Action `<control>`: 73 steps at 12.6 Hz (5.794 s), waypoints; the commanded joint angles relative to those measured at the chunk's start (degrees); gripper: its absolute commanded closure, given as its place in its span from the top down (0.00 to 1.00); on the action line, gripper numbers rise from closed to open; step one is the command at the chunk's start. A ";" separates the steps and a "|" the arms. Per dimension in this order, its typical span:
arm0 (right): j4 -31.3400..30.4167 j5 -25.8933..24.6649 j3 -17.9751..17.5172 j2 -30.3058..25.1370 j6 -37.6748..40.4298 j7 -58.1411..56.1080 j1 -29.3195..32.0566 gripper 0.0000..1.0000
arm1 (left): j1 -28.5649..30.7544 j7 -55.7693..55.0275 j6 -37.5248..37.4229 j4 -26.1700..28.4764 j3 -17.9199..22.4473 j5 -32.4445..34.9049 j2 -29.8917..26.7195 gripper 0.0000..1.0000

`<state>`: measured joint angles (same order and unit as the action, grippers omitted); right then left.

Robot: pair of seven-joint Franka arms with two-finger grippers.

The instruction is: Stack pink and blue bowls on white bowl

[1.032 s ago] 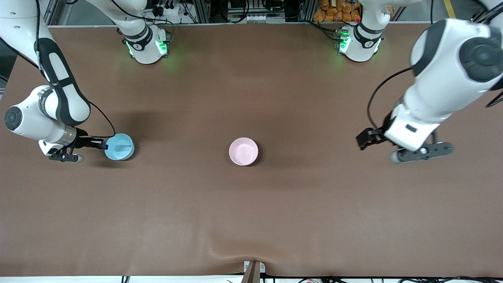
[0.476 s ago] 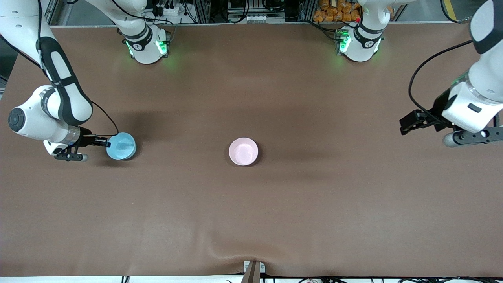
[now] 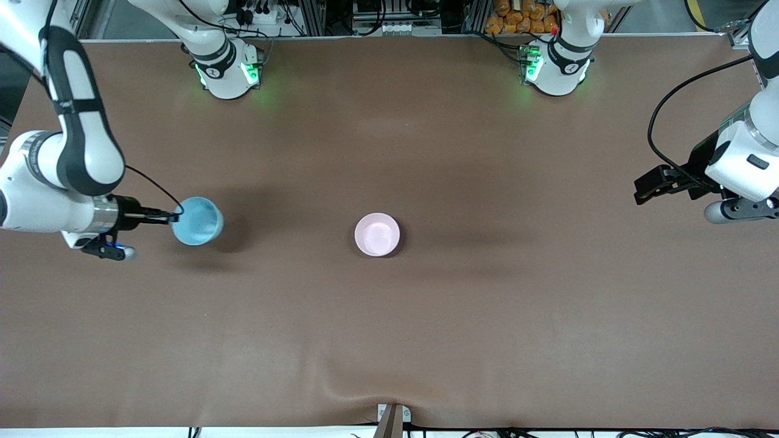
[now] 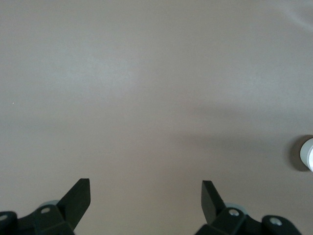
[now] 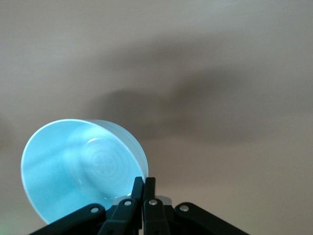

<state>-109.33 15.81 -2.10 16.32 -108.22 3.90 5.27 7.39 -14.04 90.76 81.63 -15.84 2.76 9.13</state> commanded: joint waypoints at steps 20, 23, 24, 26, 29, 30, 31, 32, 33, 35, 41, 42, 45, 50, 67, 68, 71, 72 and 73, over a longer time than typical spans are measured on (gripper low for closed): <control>0.96 9.33 0.87 10.65 -35.47 57.62 -41.74 0.00 | -1.68 10.52 -3.14 9.16 11.00 -4.95 -9.13 1.00; 0.87 9.33 1.31 11.80 -36.97 57.71 -42.88 0.00 | -1.68 10.52 -3.05 8.99 11.00 -5.04 -9.13 1.00; 0.87 9.33 1.66 12.15 -37.06 57.62 -42.89 0.00 | -1.85 10.52 -3.05 8.99 11.00 -5.04 -9.13 1.00; 0.79 9.33 1.66 12.24 -36.97 57.62 -42.80 0.08 | -2.03 10.52 -3.05 8.99 10.92 -5.13 -9.04 1.00; 1.05 9.07 2.02 12.15 -36.36 57.53 -42.18 0.97 | -1.94 10.52 -2.96 9.08 10.92 -5.22 -8.95 1.00; 1.31 9.07 2.02 11.98 -36.18 57.79 -42.01 1.00 | -2.03 10.52 -2.96 9.08 10.92 -5.22 -8.86 1.00; 1.92 9.07 2.10 11.80 -35.92 58.06 -41.92 1.00 | -2.03 10.52 -2.96 9.08 10.92 -5.22 -8.86 1.00; 3.23 9.07 2.19 11.80 -34.18 58.06 -41.83 1.00 | -2.03 10.52 -2.96 9.08 10.92 -5.22 -8.86 1.00; 5.68 9.07 2.97 11.80 -30.16 58.06 -41.48 1.00 | -2.12 10.52 -2.96 9.08 10.92 -5.22 -8.95 1.00; 12.61 9.07 4.56 11.80 -18.84 57.97 -39.65 1.00 | -2.29 10.52 -2.96 9.08 10.83 -5.22 -8.86 1.00; 29.06 6.16 4.83 11.54 6.93 44.84 -24.46 1.00 | -2.29 10.52 -2.96 8.99 10.83 -4.95 -8.86 1.00; 32.39 6.08 4.83 11.45 12.19 39.05 -21.21 1.00 | -2.29 10.52 -2.96 8.99 10.83 -4.87 -8.86 1.00; 39.19 2.58 5.00 11.45 20.24 22.17 -13.29 1.00 | -2.73 10.00 -3.05 7.24 10.83 -4.51 -8.16 1.00; 42.96 -4.28 5.35 5.49 28.48 -2.91 -5.45 1.00 | -2.73 9.99 -3.14 7.40 10.65 -4.43 -8.07 1.00; 18.97 -18.44 1.31 -18.01 18.84 1.37 -5.98 1.00 | -2.91 9.29 -3.93 6.97 7.67 -4.34 -8.25 1.00; 19.24 -18.36 1.31 -17.91 18.84 1.37 -5.71 1.00 | -2.91 9.29 -3.93 6.97 7.14 -4.34 -8.16 1.00; 19.85 -17.40 1.31 -17.21 18.58 1.55 -5.71 1.00 | -2.91 9.55 -4.01 6.97 6.18 -4.34 -8.33 1.00; 20.99 -17.04 1.31 -16.42 18.84 1.55 -5.62 1.00 | -2.56 9.56 -4.45 6.97 5.13 -4.34 -8.51 1.00; 21.26 -17.04 1.31 -16.24 18.93 1.46 -5.53 1.00 | -2.56 9.38 -4.98 6.97 5.12 -4.34 -8.68 1.00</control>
<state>-90.86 -1.59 -0.20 -1.60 -90.10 4.74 -1.10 4.42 -4.54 87.48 89.70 -9.89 -1.57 0.55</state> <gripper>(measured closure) 0.000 0.000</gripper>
